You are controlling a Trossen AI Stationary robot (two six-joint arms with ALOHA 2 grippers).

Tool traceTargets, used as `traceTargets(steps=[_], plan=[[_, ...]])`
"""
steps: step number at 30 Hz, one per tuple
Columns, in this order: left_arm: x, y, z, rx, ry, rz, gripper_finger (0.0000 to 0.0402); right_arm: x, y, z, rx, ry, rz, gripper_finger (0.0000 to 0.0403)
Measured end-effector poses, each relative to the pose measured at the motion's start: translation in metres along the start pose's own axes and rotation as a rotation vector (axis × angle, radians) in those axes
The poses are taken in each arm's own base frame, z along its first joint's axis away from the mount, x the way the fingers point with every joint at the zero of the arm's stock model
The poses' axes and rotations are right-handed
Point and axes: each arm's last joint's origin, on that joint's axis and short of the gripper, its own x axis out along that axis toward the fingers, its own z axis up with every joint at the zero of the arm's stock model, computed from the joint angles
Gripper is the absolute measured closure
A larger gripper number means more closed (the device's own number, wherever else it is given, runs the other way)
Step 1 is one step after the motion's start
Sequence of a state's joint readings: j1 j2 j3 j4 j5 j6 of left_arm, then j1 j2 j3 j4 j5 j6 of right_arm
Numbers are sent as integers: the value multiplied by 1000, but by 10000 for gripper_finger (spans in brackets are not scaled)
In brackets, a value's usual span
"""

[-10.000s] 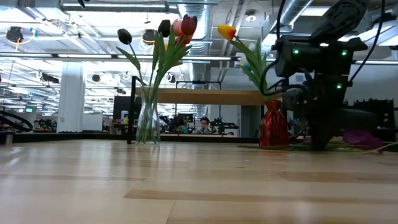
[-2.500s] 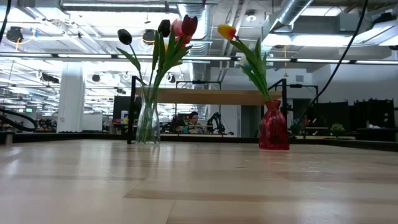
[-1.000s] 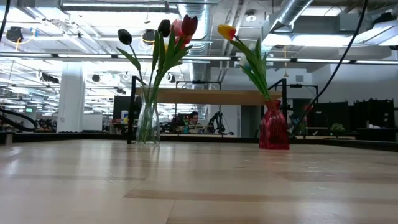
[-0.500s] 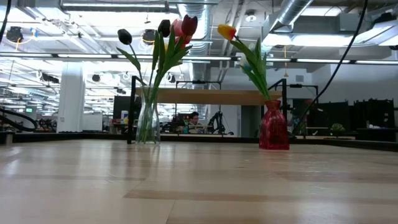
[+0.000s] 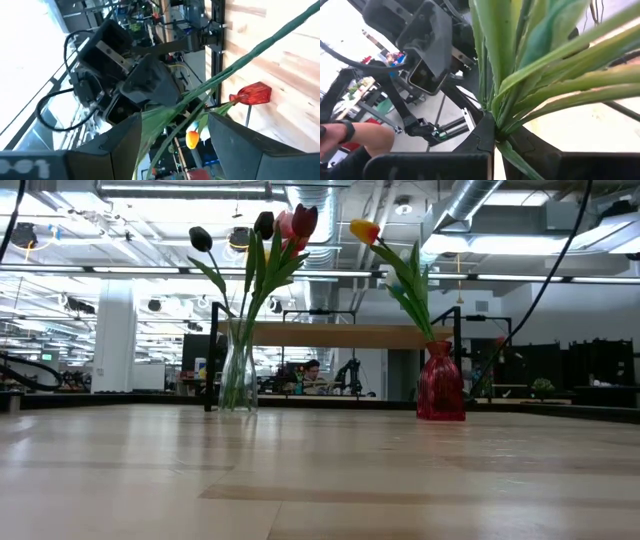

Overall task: Pick and place flowers into a vace then onto a shelf
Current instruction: Put the purple flowers into the red vase

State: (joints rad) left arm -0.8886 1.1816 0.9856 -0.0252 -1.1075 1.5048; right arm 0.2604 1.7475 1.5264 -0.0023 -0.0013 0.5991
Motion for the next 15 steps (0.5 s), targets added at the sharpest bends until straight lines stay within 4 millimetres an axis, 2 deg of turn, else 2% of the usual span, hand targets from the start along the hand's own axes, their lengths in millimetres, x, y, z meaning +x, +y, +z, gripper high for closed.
traceTargets(steps=[6,12,15], plan=[[-13,0,6,-150,9,14,180,-24,11,17,-46,-55,8,401],[-17,7,7,-417,13,53,180,-74,28,44,-126,-167,-64,399],[-17,11,5,-554,49,80,180,-103,37,49,-188,-197,-170,399]])
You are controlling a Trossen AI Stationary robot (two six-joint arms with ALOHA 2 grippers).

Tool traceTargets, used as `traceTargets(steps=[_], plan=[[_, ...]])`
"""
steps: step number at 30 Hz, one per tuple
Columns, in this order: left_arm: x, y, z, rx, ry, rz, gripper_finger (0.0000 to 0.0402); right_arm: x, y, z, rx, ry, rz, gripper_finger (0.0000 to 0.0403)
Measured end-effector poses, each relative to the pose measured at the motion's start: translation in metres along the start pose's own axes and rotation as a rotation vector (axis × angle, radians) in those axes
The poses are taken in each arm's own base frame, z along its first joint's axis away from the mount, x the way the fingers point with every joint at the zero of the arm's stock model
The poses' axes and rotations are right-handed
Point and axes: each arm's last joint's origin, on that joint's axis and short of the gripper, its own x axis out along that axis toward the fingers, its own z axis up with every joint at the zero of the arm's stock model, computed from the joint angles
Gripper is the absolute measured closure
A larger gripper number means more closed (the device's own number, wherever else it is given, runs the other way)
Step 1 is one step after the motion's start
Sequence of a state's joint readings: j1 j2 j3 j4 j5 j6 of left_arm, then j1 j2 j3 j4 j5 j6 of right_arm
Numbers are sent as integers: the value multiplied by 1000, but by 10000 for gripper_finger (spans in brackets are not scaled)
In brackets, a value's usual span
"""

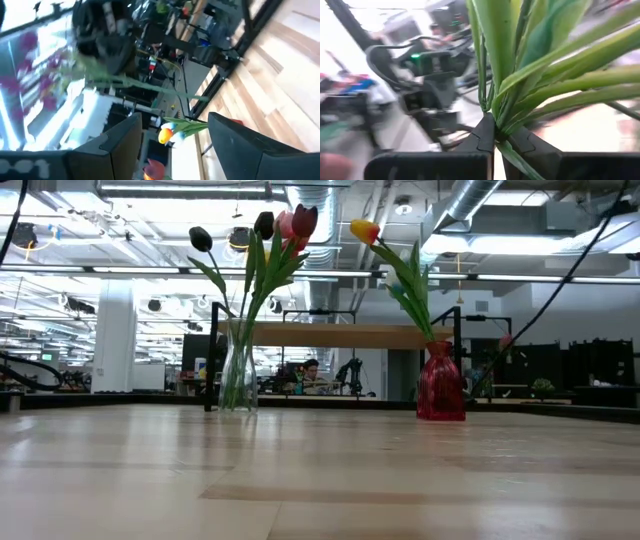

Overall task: Pick and place flowers into a vace then onto a shelf
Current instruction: Put the purple flowers into the red vase

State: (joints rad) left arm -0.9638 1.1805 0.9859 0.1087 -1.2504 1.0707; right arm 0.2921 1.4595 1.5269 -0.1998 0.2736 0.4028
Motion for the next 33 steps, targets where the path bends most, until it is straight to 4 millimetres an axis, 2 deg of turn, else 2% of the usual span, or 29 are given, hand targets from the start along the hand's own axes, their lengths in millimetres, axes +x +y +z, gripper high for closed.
traceTargets(steps=[7,11,17,22,26,33], plan=[[-3,1,0,-136,23,18,180,-71,1,14,-186,-31,-345,401],[-4,9,1,-363,33,57,180,-102,-5,19,-249,-34,-468,401],[-15,52,-18,-710,76,161,180,-146,-28,25,-256,-33,-647,402],[-34,100,-55,-972,41,195,180,-184,-51,27,-208,-47,-758,402],[-46,108,-80,-1068,-7,130,180,-189,-69,3,-156,-4,-838,402],[-53,88,-104,-1140,-5,-7,180,-173,-91,-58,-102,16,-875,403]])
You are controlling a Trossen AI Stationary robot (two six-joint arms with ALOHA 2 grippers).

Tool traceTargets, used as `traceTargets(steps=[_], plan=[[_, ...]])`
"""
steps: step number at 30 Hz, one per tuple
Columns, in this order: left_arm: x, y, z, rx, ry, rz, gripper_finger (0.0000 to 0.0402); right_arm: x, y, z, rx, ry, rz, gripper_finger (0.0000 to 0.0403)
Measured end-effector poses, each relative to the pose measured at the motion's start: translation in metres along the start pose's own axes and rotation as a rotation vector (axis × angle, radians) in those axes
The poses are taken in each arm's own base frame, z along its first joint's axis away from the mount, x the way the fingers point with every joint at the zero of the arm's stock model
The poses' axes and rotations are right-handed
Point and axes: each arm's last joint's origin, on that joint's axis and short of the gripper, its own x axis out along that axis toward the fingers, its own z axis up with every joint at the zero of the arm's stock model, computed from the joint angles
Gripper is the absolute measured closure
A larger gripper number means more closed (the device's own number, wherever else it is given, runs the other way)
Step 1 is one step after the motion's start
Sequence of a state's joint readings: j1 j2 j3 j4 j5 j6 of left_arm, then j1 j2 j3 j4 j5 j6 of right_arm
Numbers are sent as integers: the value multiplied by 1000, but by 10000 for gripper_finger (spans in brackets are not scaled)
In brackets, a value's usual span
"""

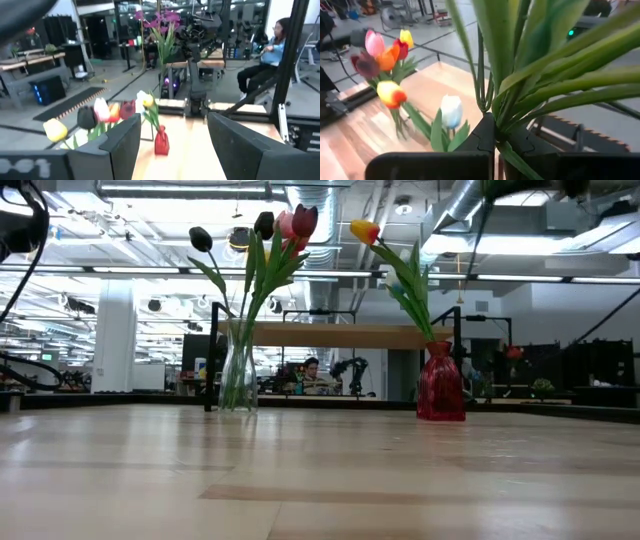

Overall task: Pick and place flowers into a vace then onto a shelf
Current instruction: Put the purple flowers into the red vase

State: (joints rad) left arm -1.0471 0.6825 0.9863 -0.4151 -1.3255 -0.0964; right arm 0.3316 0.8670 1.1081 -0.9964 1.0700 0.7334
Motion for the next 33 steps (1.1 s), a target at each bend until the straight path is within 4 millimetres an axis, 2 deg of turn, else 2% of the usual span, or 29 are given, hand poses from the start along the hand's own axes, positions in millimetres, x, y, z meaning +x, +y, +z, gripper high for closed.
traceTargets(steps=[3,8,14,33], plan=[[0,-2,-7,-11,18,26,180,9,5,-21,25,-7,38,403],[1,-13,-13,7,27,28,180,21,13,-45,17,-23,96,403],[0,-21,-14,8,24,24,180,35,16,-61,7,7,91,403],[-1,-22,-15,11,18,37,180,65,31,-72,-69,103,74,403]])
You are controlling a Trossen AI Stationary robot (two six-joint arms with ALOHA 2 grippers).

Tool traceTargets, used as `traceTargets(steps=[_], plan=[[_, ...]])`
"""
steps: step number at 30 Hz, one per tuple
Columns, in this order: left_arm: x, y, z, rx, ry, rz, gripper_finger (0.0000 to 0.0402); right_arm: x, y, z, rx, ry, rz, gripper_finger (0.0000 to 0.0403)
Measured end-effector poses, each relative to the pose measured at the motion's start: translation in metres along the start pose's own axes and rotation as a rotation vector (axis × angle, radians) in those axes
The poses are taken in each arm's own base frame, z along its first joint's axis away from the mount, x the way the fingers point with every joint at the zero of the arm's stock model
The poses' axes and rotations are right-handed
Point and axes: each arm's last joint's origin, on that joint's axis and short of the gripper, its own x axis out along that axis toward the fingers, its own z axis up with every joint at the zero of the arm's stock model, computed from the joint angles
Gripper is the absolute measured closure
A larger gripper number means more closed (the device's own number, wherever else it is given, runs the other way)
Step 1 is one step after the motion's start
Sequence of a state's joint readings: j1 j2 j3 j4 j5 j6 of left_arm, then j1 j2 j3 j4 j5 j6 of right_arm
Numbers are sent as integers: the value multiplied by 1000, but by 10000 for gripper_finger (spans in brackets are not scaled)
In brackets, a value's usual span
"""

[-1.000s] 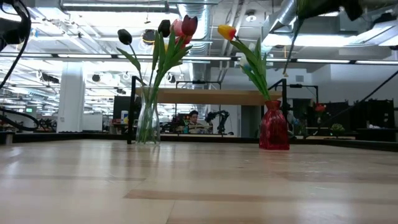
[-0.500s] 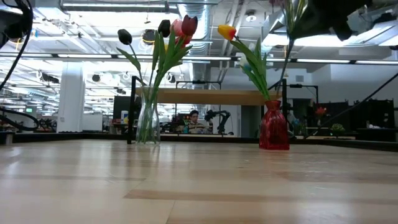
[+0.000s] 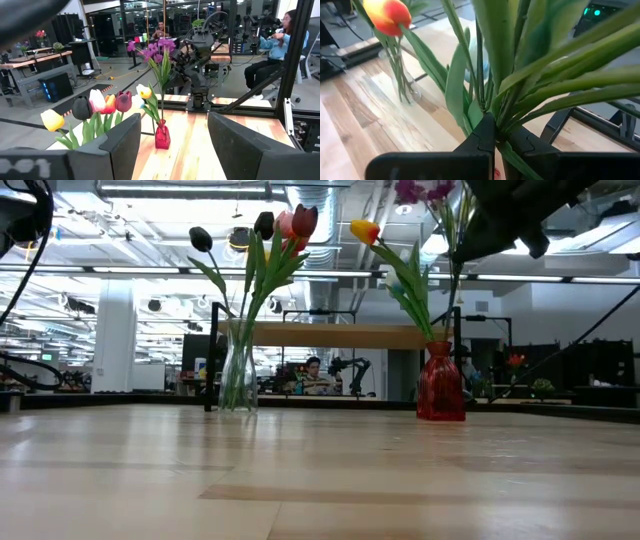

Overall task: Pick and place flowers into a vace then onto a shelf
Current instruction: Put the purple flowers into the red vase

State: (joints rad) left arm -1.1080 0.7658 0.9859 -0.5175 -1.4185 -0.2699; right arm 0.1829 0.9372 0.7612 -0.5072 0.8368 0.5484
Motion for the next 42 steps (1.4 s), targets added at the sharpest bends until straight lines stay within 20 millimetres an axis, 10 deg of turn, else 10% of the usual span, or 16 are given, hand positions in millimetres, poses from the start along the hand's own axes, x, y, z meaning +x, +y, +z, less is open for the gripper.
traceTargets(steps=[16,33,42], plan=[[0,0,0,-3,0,0,180,6,4,-3,-19,44,21,375],[0,-1,0,-11,5,-16,180,12,7,-7,-65,138,118,176],[0,-1,0,-22,7,-22,180,11,6,-13,-173,227,189,157]])
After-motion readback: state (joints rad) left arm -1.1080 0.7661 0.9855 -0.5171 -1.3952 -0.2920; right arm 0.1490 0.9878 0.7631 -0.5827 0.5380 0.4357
